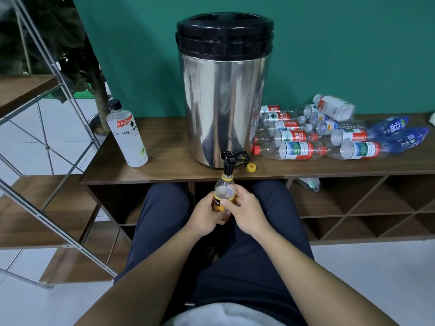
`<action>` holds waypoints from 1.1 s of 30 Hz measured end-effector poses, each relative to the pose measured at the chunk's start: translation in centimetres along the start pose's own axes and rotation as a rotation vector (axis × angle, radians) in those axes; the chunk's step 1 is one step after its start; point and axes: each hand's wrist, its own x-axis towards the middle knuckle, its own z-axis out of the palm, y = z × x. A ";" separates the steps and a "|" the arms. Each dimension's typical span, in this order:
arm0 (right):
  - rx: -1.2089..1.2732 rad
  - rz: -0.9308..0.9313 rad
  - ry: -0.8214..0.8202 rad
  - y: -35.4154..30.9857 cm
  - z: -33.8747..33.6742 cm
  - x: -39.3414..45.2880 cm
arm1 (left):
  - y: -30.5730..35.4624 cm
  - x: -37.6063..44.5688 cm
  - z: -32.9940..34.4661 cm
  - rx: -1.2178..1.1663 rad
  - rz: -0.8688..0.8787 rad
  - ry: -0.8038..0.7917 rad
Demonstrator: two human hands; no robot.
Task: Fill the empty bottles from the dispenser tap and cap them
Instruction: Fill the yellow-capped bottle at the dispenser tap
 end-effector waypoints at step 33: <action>0.024 -0.046 0.030 0.3 0.4 -0.1 | 0.0 -0.1 0.2 -0.015 -0.004 0.014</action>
